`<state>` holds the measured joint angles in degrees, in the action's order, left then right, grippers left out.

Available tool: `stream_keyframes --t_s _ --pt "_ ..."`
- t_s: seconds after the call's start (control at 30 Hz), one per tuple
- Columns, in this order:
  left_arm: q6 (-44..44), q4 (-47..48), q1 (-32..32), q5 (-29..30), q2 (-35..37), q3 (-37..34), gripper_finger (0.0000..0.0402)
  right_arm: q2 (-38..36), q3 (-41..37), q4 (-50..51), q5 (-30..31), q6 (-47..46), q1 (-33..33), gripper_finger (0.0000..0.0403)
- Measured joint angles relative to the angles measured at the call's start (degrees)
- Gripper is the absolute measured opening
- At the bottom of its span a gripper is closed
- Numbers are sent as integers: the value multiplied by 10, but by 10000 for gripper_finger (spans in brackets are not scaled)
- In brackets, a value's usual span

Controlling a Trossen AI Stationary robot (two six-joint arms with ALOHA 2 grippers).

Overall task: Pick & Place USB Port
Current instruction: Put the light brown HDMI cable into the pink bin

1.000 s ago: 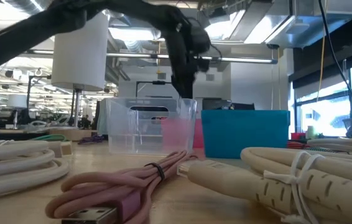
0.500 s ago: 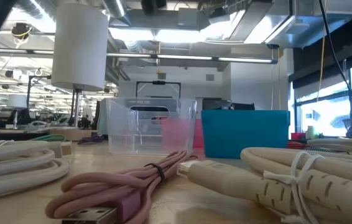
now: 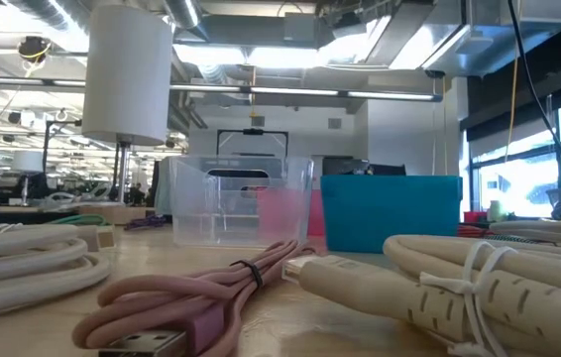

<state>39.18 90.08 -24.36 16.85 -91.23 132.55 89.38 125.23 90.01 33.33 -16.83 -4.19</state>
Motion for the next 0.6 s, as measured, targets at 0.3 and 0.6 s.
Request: stream_keyframes --t_s 0.3,0.6 --pt "165 -1 -89 52 -116 0 184 -4 0 0 -36 53 0 198" --pt "157 -1 -111 -76 -240 -1 184 -6 0 0 -58 68 0 197"
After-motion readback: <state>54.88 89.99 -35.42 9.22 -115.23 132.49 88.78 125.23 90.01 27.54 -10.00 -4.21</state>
